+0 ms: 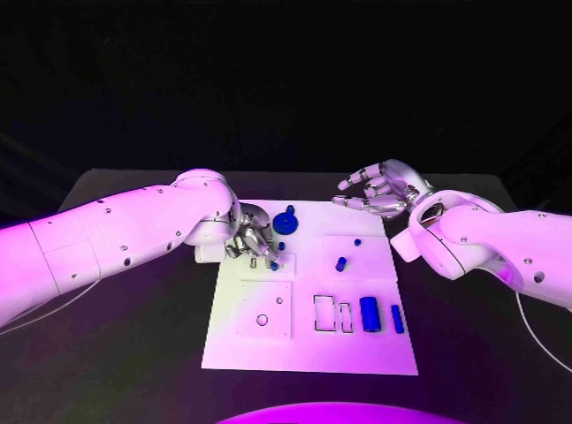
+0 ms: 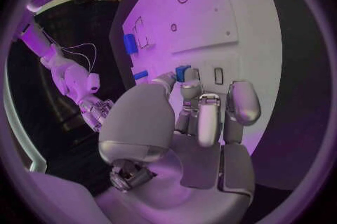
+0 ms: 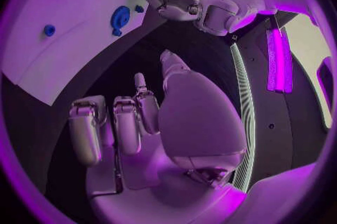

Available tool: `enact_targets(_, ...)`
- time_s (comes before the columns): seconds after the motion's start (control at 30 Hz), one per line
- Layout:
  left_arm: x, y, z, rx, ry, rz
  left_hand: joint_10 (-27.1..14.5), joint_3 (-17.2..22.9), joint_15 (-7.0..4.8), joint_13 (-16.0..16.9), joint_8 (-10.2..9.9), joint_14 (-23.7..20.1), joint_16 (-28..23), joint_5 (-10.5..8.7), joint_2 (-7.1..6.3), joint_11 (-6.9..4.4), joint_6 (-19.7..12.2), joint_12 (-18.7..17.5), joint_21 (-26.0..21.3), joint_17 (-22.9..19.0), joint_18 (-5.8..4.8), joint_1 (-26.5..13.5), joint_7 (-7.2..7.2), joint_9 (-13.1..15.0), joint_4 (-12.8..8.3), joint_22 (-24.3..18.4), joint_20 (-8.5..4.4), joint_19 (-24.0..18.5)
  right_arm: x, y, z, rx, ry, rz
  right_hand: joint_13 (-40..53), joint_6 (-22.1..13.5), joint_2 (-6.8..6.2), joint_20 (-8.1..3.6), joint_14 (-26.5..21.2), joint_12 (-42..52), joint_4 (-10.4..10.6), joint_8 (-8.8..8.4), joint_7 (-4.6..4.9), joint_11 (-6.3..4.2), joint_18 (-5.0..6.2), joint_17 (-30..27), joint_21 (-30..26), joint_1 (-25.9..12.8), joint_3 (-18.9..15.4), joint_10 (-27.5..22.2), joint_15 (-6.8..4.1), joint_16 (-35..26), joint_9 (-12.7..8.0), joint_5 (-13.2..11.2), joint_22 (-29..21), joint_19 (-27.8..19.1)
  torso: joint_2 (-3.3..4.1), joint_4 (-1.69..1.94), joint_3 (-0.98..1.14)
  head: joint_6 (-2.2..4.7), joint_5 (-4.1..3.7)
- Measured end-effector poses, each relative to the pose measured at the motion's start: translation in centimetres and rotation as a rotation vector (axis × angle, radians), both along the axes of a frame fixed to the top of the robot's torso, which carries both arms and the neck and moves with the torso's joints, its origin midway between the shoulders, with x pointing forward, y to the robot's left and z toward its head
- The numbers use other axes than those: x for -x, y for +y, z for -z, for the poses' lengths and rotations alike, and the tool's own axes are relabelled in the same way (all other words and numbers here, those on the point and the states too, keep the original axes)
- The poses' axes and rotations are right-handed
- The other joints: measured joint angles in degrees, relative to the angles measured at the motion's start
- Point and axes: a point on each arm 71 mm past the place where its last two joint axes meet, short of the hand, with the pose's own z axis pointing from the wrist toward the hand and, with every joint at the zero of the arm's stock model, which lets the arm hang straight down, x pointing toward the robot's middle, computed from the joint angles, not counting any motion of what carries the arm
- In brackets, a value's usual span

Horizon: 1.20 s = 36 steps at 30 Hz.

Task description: Assemble the parts on the task board

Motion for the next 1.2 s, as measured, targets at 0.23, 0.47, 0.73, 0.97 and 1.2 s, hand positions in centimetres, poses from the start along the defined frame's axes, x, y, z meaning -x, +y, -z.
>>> enact_targets(0.23,0.0,0.0,0.0,0.002,0.007,0.000,0.18,6.44,0.00,0.00,-0.02,0.00,0.00,-0.14,-1.44,-0.18,-0.21,0.00,0.00,0.00,0.00,2.20,-0.18,0.77,-0.85,0.20,-0.22,-0.22,0.0,0.0,0.0,0.000,0.001,-0.001,0.00,0.00,0.00,0.00,0.00,0.00,0.00,0.00,0.00,0.00,0.00,0.00,0.00,0.00,0.00,0.00,0.00,0.00,0.00,0.22,-0.01,0.00,-0.03,0.00,-0.01,-0.01,0.01)
enact_targets(0.47,0.0,0.1,0.1,0.006,0.012,-0.005,0.50,11.62,0.00,-0.05,-0.16,0.00,0.15,0.02,-2.75,-0.48,-0.34,-0.37,0.21,0.00,0.00,2.02,-0.04,2.20,-0.18,0.46,-0.33,-0.11,0.0,0.0,0.0,0.001,0.003,-0.003,0.00,0.00,0.00,0.00,0.00,0.00,0.00,0.00,0.00,0.00,0.00,-0.01,0.00,0.00,0.00,0.00,0.00,0.00,0.03,0.22,-0.01,0.00,-0.06,-0.03,-0.01,0.12,0.07)
enact_targets(0.73,0.0,0.2,0.1,0.013,0.019,-0.014,1.18,20.02,0.00,0.16,1.19,0.00,0.66,1.55,-6.48,-0.51,-0.32,-0.94,0.66,0.00,0.00,-1.81,-0.05,5.11,-1.44,0.97,-0.42,-0.02,0.0,0.0,0.1,0.002,0.005,-0.003,-0.01,0.00,0.00,0.00,0.00,0.00,0.00,0.00,0.00,0.00,0.00,-0.02,0.00,0.00,0.00,0.00,0.00,0.00,0.05,0.22,-0.02,0.00,-0.04,-0.05,-0.02,0.26,0.03)
enact_targets(0.97,-0.1,0.7,0.1,0.048,0.021,-0.055,3.45,22.82,-0.42,1.73,1.47,-0.01,1.62,8.78,-8.36,-1.08,1.56,-0.17,1.34,0.00,0.00,-5.71,-0.62,6.47,-4.01,2.10,-0.90,0.97,0.0,-0.1,0.1,0.003,0.006,-0.002,-0.01,0.00,0.22,0.00,0.00,0.00,0.00,0.00,0.00,0.00,0.00,-0.02,0.00,0.22,0.00,0.00,0.00,0.00,0.05,0.21,-0.02,0.00,0.03,-0.02,-0.03,0.30,-0.04)
enact_targets(1.2,-0.1,1.5,0.0,0.106,0.007,-0.118,5.63,22.49,-0.82,4.13,1.62,-0.01,2.21,13.98,-9.77,-1.71,3.22,1.31,2.28,-0.01,0.00,-7.13,-0.94,7.15,-4.34,3.85,-1.33,1.97,0.1,-0.3,0.1,0.004,0.006,0.000,-0.01,0.00,0.22,0.00,0.00,0.00,0.00,0.00,0.00,0.00,0.00,-0.02,0.00,0.22,0.00,0.00,0.00,0.00,0.05,0.21,-0.03,0.00,0.04,0.03,-0.03,0.27,-0.21)
